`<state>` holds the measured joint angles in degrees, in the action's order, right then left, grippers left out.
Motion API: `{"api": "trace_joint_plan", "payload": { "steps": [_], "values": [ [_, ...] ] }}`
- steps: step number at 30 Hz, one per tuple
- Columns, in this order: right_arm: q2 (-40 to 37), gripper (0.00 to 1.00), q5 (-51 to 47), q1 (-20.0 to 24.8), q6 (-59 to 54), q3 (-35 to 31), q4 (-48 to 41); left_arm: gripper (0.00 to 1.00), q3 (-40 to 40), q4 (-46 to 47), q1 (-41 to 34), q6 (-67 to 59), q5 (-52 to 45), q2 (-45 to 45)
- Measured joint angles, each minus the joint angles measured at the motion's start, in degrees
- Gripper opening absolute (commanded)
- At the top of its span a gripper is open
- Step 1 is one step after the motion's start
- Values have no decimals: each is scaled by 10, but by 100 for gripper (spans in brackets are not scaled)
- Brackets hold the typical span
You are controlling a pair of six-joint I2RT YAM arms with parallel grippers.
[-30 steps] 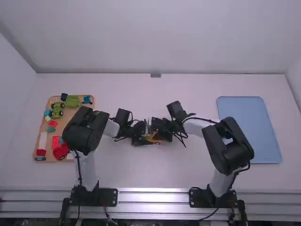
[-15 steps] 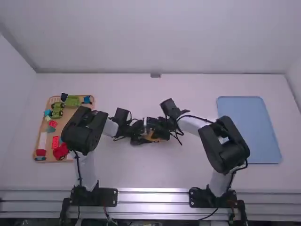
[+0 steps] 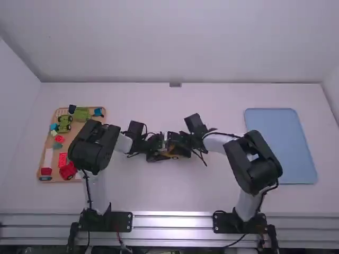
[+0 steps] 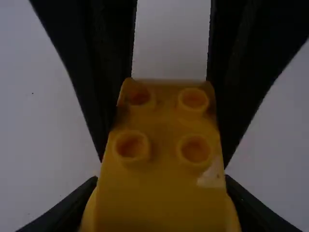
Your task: Assemble lego blocks to make yellow taxi
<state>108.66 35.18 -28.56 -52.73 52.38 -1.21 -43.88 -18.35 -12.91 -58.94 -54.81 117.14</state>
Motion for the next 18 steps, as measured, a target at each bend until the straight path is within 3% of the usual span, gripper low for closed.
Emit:
{"api": "trace_joint_plan", "payload": {
  "steps": [7,8,12,18],
  "values": [
    [18,44,64,26,-22,-2,12,9,-1,-1,-2,15,0,0],
    [25,64,63,26,-21,-5,14,9,-1,1,-5,16,-3,0],
    [34,74,73,25,-27,-11,28,9,-1,1,-15,10,-3,0],
    [36,74,118,44,-29,-14,75,8,-1,5,-16,14,-7,0]
  ]
}}
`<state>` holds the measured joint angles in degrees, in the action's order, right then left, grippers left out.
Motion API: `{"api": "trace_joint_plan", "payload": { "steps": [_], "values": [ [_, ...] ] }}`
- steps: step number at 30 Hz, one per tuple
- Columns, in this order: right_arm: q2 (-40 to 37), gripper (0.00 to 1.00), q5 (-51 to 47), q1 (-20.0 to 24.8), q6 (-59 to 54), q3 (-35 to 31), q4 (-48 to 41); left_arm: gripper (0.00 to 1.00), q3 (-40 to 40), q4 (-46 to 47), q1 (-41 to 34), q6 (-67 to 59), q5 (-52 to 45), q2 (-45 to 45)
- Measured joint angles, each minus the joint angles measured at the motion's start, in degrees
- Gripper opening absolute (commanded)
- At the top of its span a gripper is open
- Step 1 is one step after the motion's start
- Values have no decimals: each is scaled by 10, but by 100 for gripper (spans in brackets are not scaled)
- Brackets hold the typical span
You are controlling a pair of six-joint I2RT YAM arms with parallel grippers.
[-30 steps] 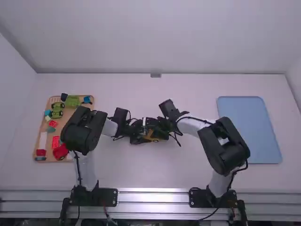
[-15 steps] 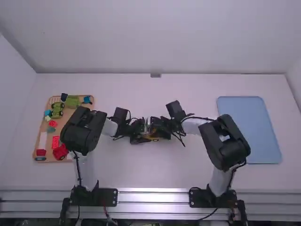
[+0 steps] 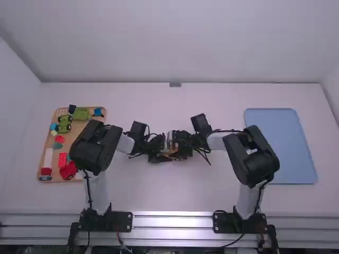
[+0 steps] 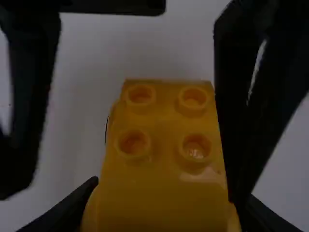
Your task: Assemble lego blocks to make yellow taxi
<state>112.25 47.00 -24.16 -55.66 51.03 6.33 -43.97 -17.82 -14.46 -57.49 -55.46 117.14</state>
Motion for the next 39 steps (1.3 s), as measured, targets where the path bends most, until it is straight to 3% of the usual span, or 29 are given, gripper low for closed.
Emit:
{"api": "trace_joint_plan", "payload": {
  "steps": [6,7,9,10,11,12,13,14,15,16,17,18,19,24,26,31,35,39],
  "values": [
    [4,59,122,68,-12,-8,-10,8,-1,-2,-1,16,0,0],
    [4,51,153,95,-29,-14,-12,9,-1,-2,-1,16,0,0],
    [4,49,171,116,-37,-19,-4,10,-1,0,-1,14,-1,0],
    [4,35,187,141,-48,-31,15,13,-1,0,-1,13,-1,0],
    [4,33,193,151,-46,-39,22,21,-1,0,-1,12,-1,0],
    [4,33,193,151,-46,-39,22,21,-1,0,-1,12,-1,0],
    [4,33,201,168,-41,-64,58,36,-1,0,-1,12,-1,0],
    [3,41,199,170,-33,-78,80,52,-1,0,-1,11,0,0],
    [4,64,188,168,-9,-101,118,67,-1,0,-1,11,0,0],
    [4,64,188,168,-9,-101,118,67,-1,0,-1,11,0,0],
    [3,84,168,158,26,-124,158,75,-1,-2,-1,21,1,0],
    [4,89,157,151,40,-133,179,79,-1,-2,-2,30,2,0],
    [4,99,139,140,64,-145,203,98,-3,7,-4,39,5,-4],
    [4,99,103,105,113,-163,246,99,-26,131,-10,56,52,-47],
    [4,99,92,86,129,-162,245,99,-47,253,-10,49,104,-81],
    [24,99,78,48,144,-122,230,99,-77,422,-6,44,201,-151],
    [67,99,74,28,151,-79,230,99,-82,435,14,60,225,-211],
    [96,100,79,10,138,-56,222,99,-70,383,48,104,232,-281]
  ]
}}
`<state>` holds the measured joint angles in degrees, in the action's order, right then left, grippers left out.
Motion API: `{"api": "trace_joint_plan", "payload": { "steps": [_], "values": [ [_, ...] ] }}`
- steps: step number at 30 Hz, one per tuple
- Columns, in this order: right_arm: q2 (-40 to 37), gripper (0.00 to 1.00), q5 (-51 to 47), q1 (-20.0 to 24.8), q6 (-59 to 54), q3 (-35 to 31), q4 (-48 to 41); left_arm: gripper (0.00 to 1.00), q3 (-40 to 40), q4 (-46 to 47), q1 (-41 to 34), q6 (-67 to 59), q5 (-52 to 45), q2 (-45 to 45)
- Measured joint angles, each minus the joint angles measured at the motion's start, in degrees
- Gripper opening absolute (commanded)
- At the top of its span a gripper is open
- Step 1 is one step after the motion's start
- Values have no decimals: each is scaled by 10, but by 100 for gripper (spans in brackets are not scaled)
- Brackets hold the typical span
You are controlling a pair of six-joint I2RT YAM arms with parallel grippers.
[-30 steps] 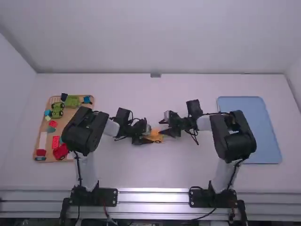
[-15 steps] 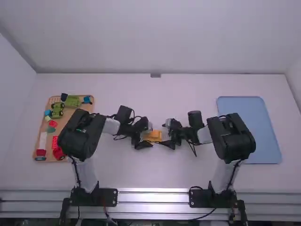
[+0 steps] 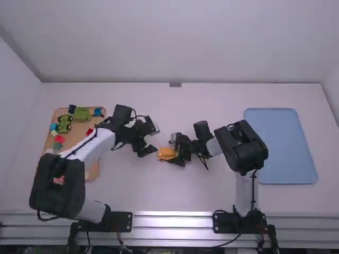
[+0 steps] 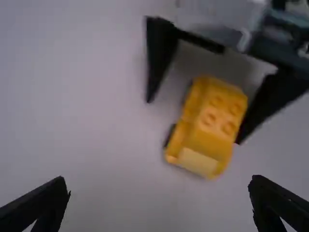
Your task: Assemble lego blocks to make yellow taxi
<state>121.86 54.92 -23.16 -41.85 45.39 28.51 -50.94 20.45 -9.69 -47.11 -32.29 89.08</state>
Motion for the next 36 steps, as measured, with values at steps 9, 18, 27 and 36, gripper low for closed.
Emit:
{"api": "trace_joint_plan", "payload": {
  "steps": [9,18,27,36],
  "values": [
    [3,75,4,-27,-53,18,-20,99,151,-216,31,180,70,-142],
    [3,38,-2,-17,-63,71,-129,99,254,-397,31,395,221,-219],
    [-102,34,-191,71,-183,169,-575,99,318,-537,31,416,252,-219],
    [-181,23,-419,218,-140,213,-592,99,342,-600,31,424,267,-219]
  ]
}}
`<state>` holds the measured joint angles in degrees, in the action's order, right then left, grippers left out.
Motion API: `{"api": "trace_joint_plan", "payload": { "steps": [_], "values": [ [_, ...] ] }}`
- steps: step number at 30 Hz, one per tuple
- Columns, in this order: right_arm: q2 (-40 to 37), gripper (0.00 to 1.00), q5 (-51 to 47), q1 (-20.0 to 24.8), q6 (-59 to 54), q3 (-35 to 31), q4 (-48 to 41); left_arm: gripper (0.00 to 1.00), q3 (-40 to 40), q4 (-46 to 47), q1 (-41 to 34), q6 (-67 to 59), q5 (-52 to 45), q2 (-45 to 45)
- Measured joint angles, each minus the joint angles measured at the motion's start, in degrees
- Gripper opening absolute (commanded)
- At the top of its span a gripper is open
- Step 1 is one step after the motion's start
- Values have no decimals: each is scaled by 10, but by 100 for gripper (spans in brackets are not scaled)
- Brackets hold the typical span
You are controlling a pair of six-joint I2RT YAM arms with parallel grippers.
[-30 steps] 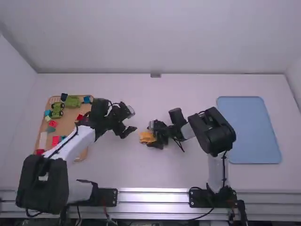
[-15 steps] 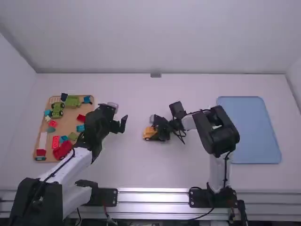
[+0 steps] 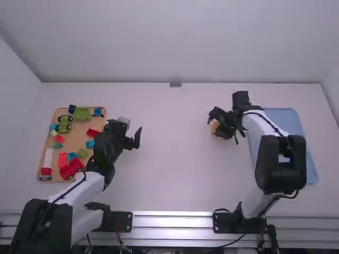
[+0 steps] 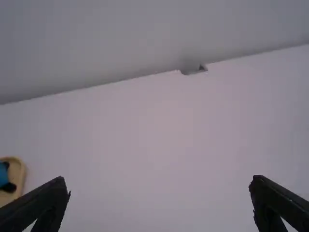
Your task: Assemble lego blocks to make yellow taxi
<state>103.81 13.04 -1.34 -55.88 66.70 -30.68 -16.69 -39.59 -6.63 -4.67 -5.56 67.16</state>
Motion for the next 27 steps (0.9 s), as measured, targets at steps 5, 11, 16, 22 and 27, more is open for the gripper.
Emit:
{"api": "trace_joint_plan", "payload": {
  "steps": [5,11,16,22,27],
  "values": [
    [0,23,58,157,16,-8,47,99,0,2,0,33,52,0],
    [0,31,210,313,81,-106,300,99,0,3,0,48,80,0],
    [0,55,221,372,208,-229,509,99,0,3,0,70,87,0],
    [0,99,164,388,317,-284,544,99,0,2,0,102,89,0],
    [-22,99,108,388,372,-275,419,99,-5,44,0,107,89,0]
  ]
}}
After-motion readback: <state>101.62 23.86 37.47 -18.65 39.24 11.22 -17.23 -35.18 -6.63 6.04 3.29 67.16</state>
